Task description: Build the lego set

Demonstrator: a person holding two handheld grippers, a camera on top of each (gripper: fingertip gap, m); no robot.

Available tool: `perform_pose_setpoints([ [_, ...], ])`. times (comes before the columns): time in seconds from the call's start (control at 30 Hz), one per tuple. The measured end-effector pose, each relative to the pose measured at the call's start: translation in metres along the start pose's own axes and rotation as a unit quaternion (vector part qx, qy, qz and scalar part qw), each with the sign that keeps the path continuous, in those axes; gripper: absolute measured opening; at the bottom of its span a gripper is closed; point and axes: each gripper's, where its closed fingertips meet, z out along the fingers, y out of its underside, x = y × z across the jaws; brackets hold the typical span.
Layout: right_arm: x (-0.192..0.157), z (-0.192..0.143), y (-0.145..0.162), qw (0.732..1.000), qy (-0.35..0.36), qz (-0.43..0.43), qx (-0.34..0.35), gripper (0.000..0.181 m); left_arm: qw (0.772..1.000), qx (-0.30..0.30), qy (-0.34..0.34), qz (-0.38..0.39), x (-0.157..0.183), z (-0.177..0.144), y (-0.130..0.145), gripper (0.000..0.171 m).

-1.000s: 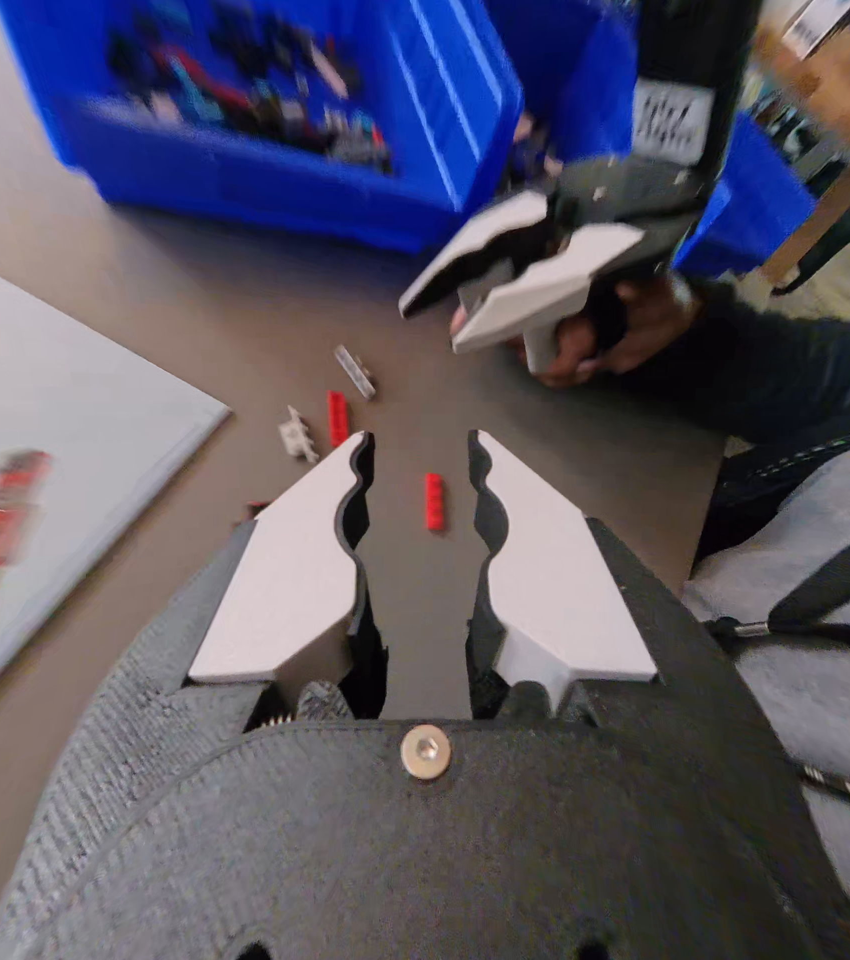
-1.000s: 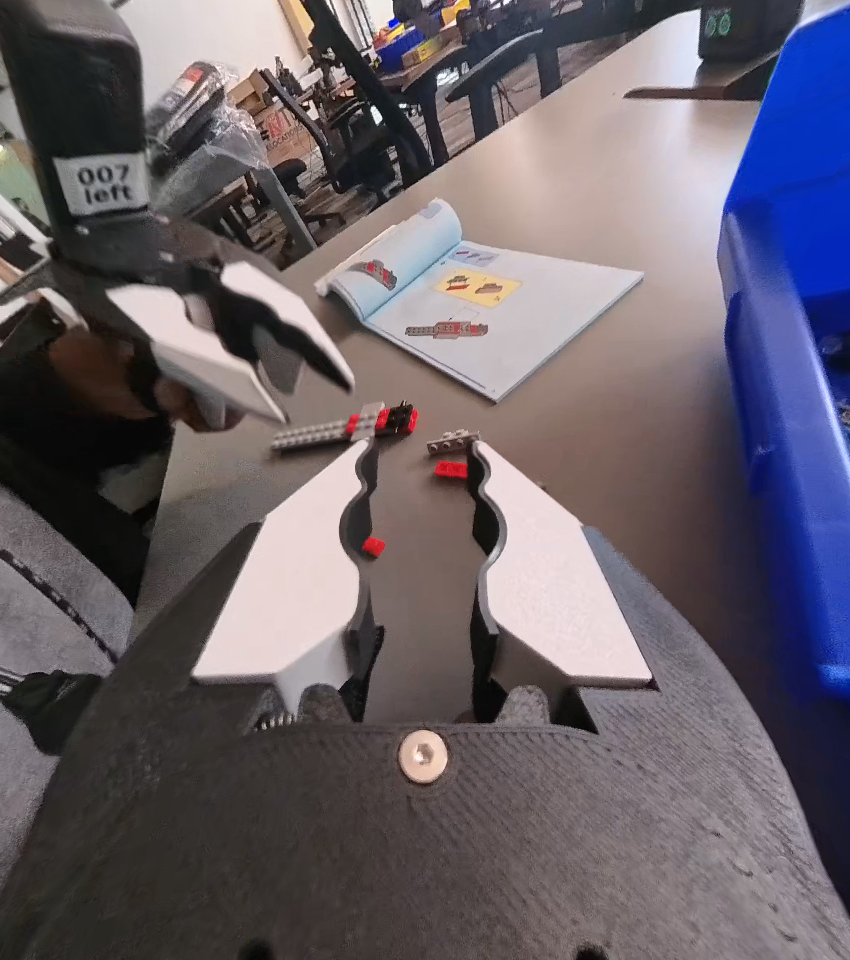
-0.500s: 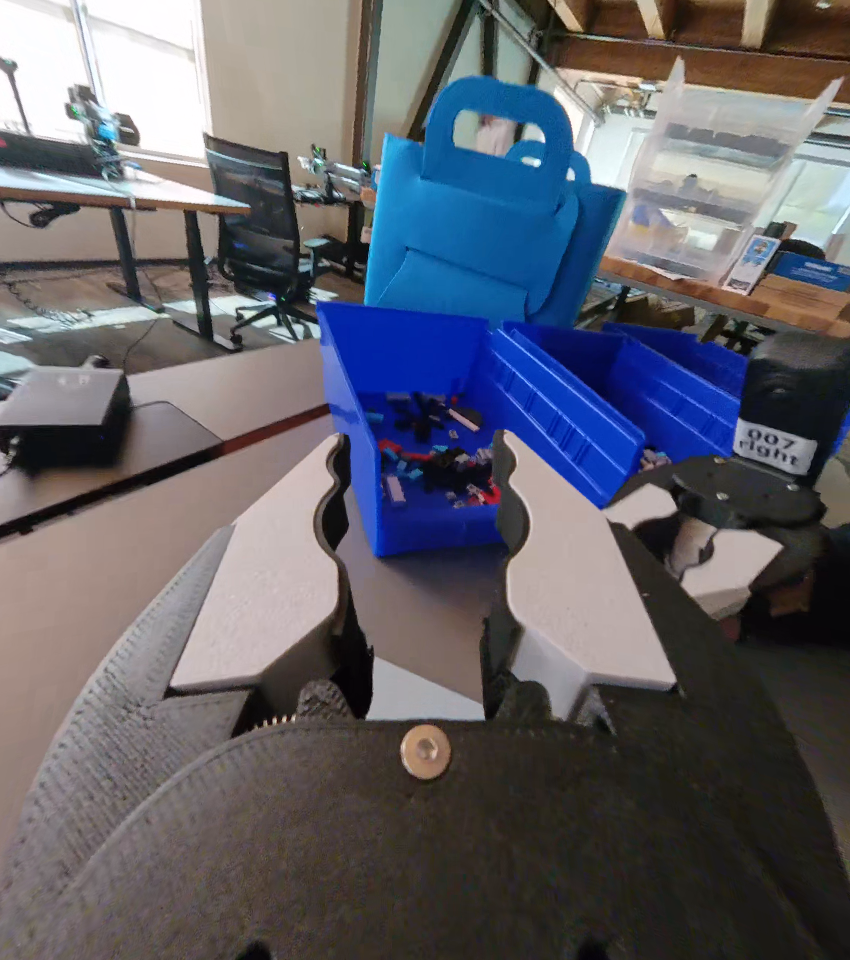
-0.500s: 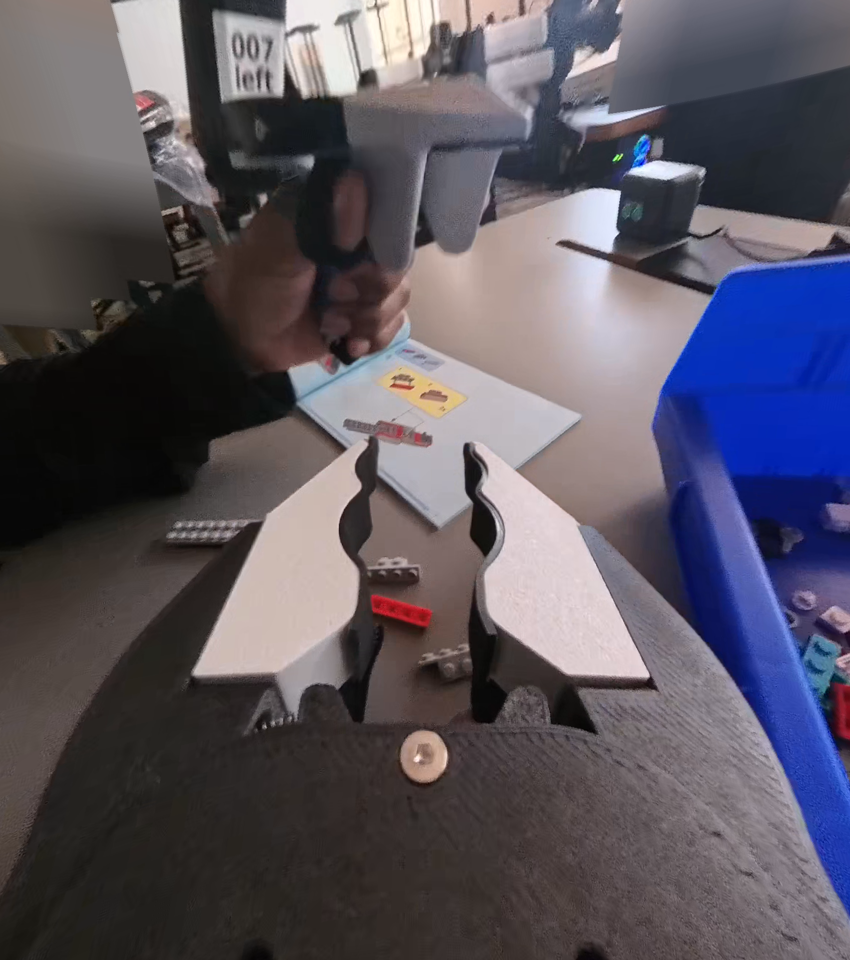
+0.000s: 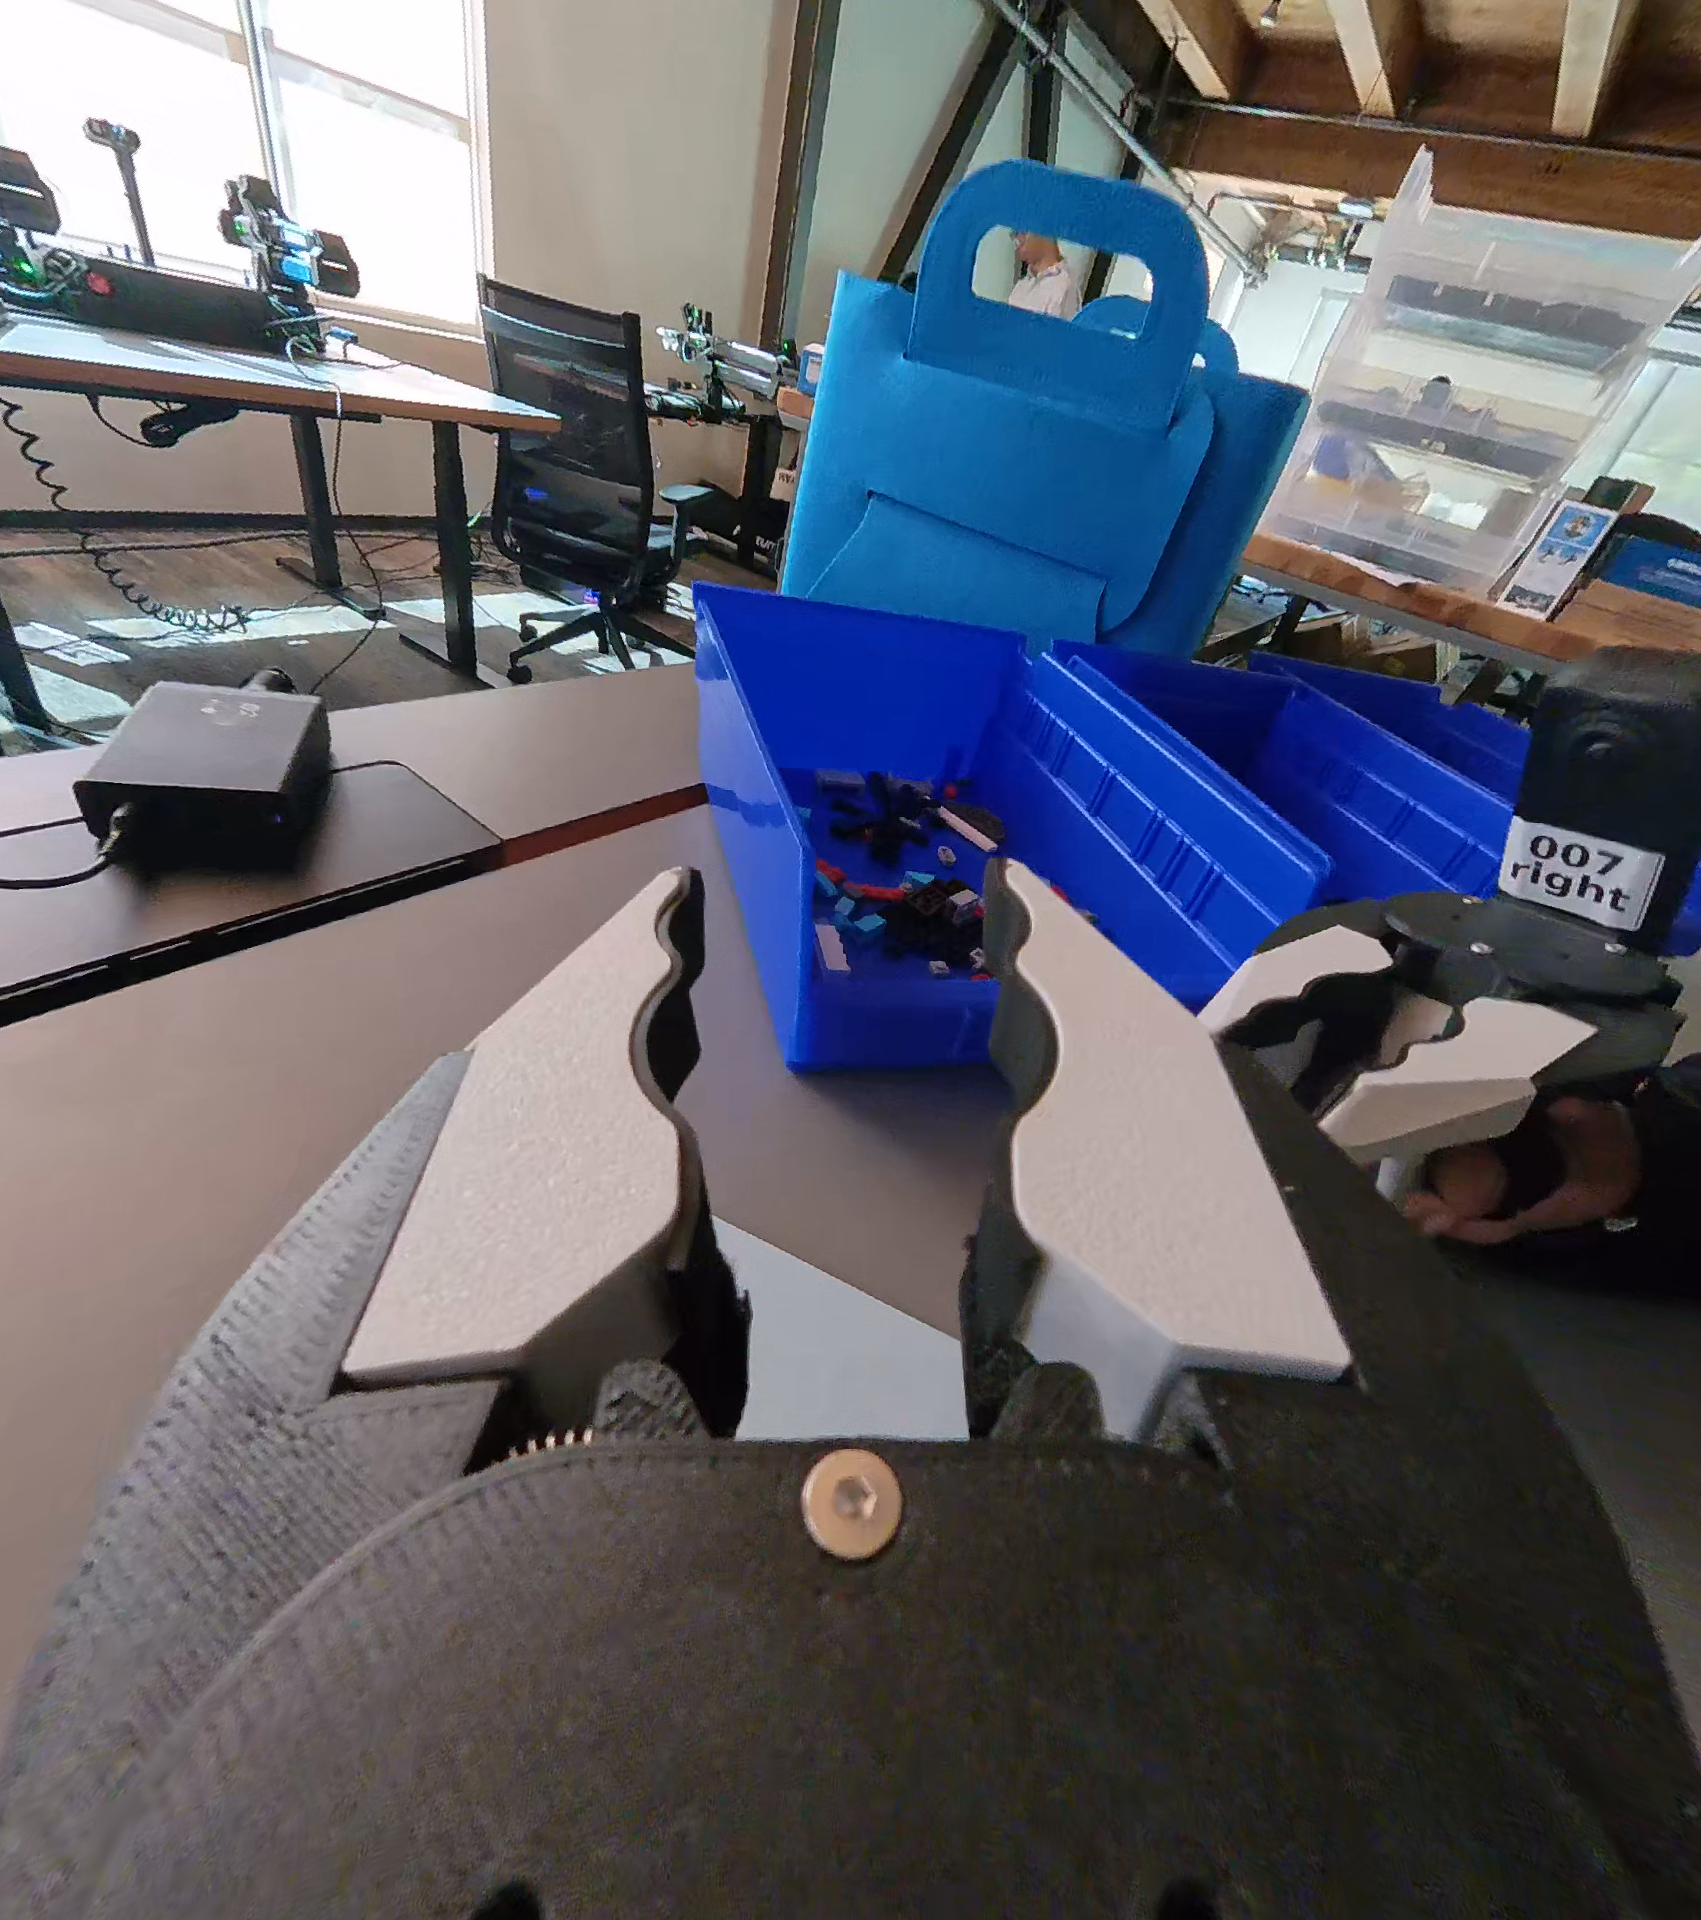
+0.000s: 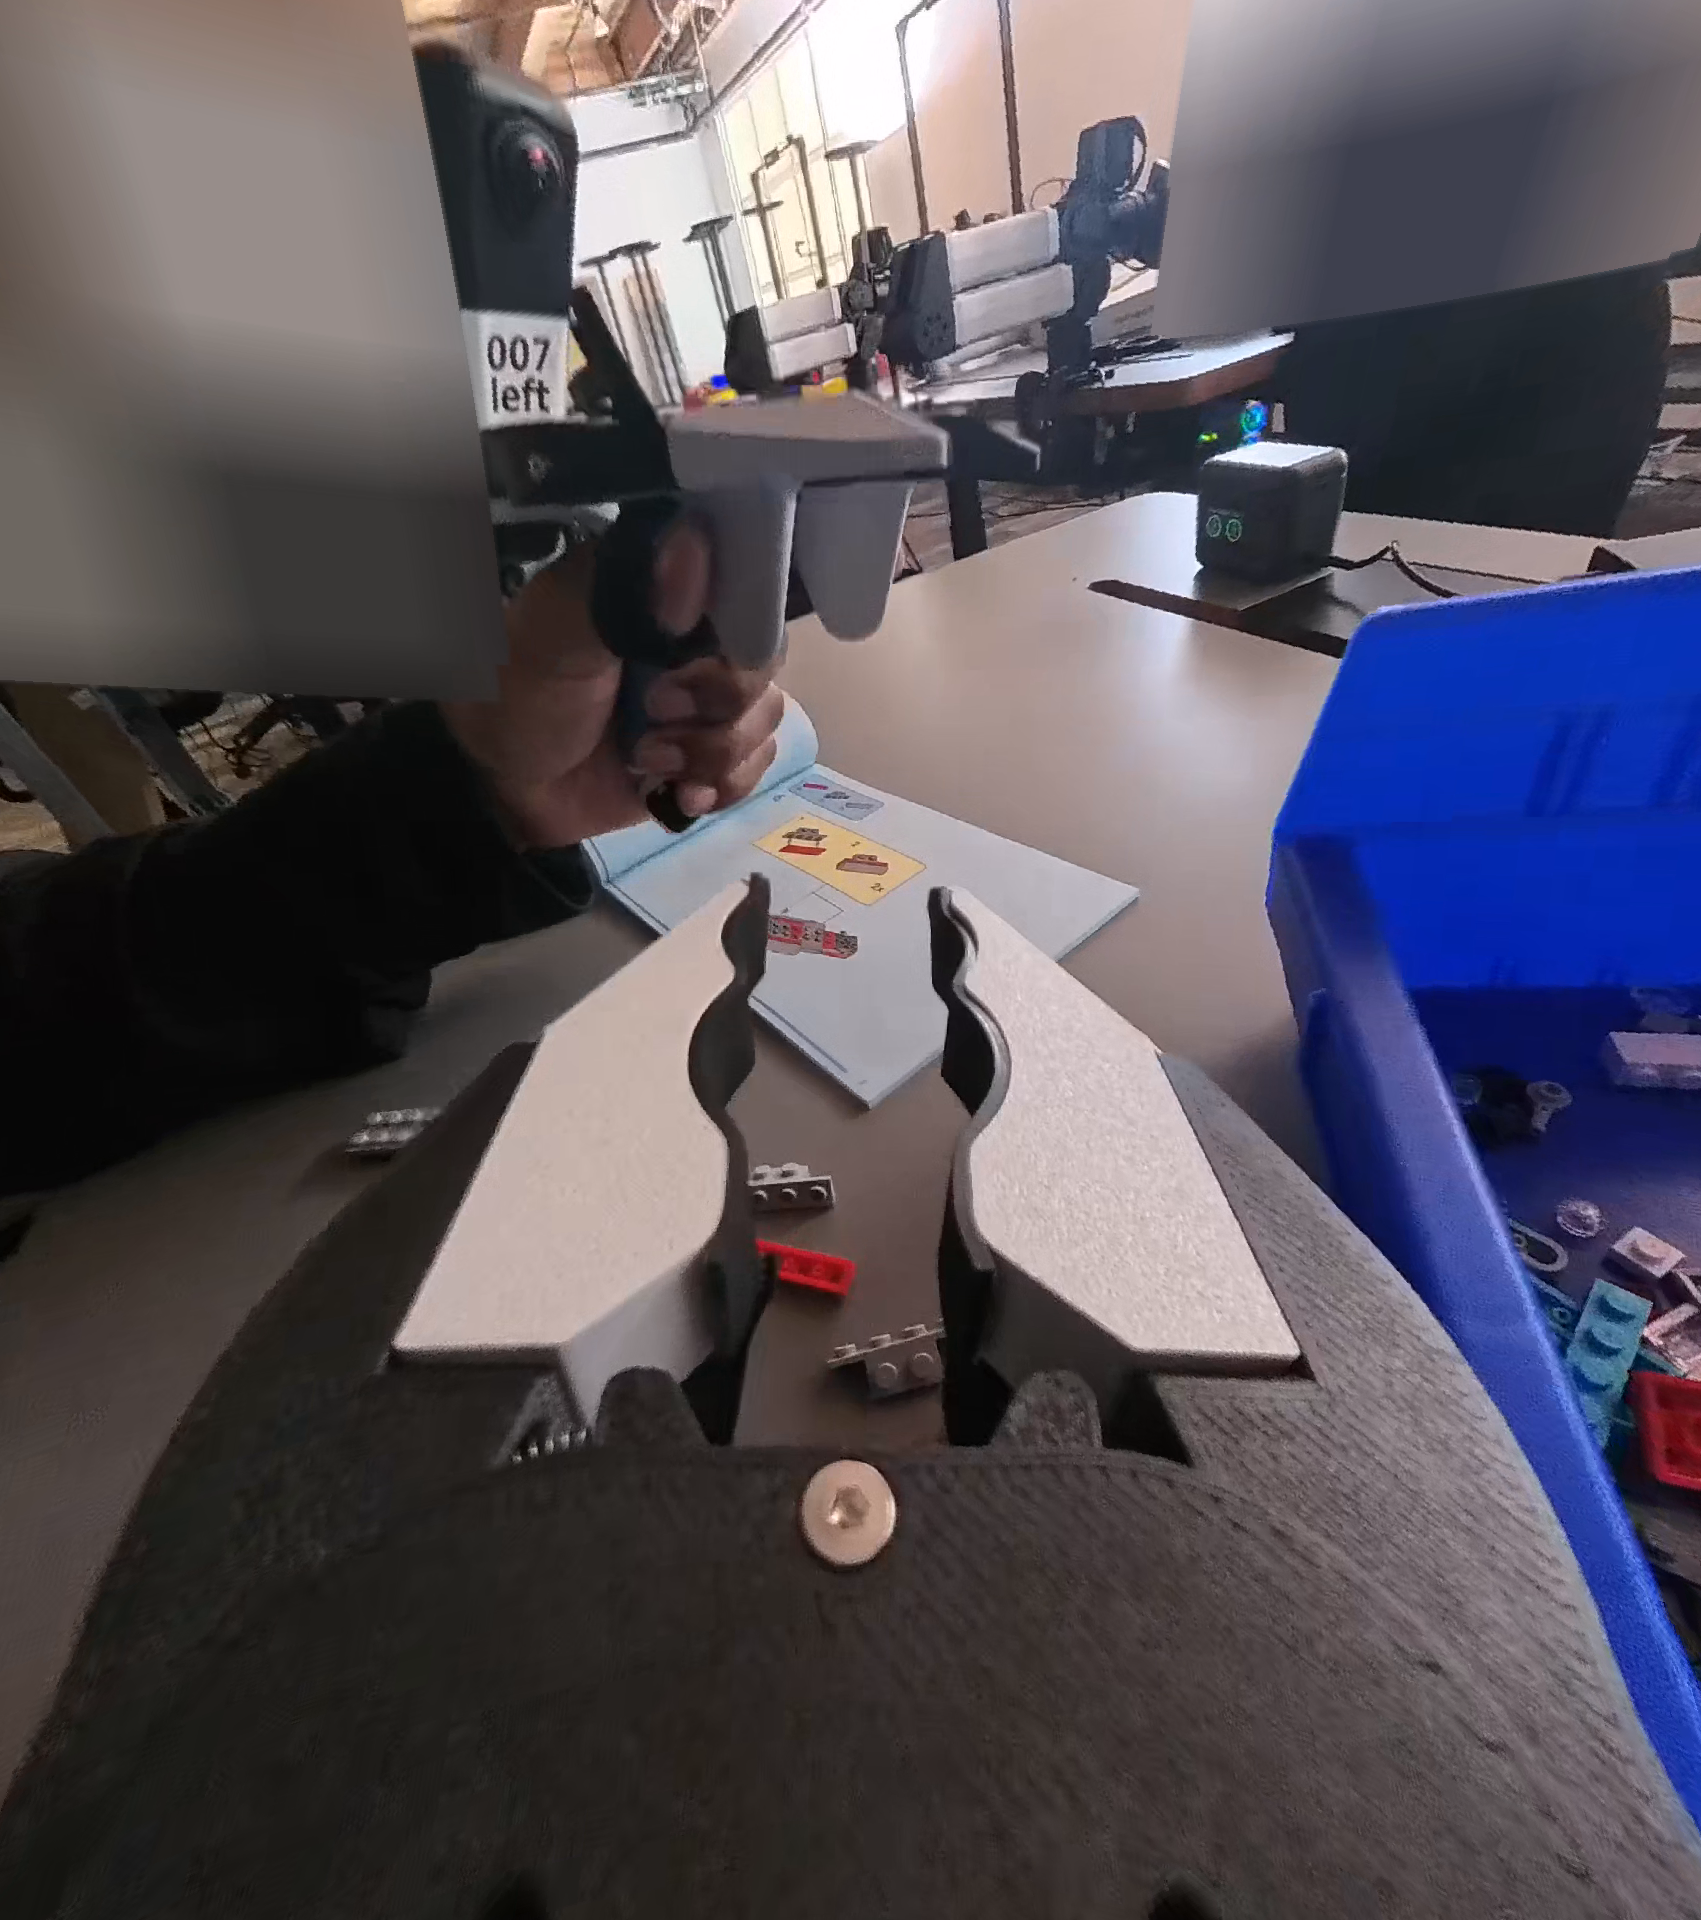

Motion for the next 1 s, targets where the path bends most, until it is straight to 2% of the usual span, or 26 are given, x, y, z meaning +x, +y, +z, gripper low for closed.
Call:
perform_pose_setpoints([
  [0.17, 0.008, -0.005, -0.005, 0.999, -0.008, 0.042, 0.021, 0.034, 1.0, -0.021, 0.012, -0.003, 0.005, 0.009, 0.013, 0.053],
  [0.3, 0.009, -0.006, -0.006, 0.998, -0.008, 0.048, 0.027, 0.035, 0.999, -0.042, -0.015, 0.012, -0.003, 0.009, 0.02, 0.053],
  [0.6, 0.006, -0.011, -0.009, 0.999, 0.014, 0.014, 0.039, 0.035, 1.0, -0.021, -0.003, -0.009, -0.002, 0.002, 0.01, 0.053],
  [1.0, 0.005, -0.023, 0.004, 0.999, 0.026, 0.021, -0.004, 0.035, 1.0, -0.022, 0.012, -0.012, -0.001, 0.002, 0.012, 0.052],
])
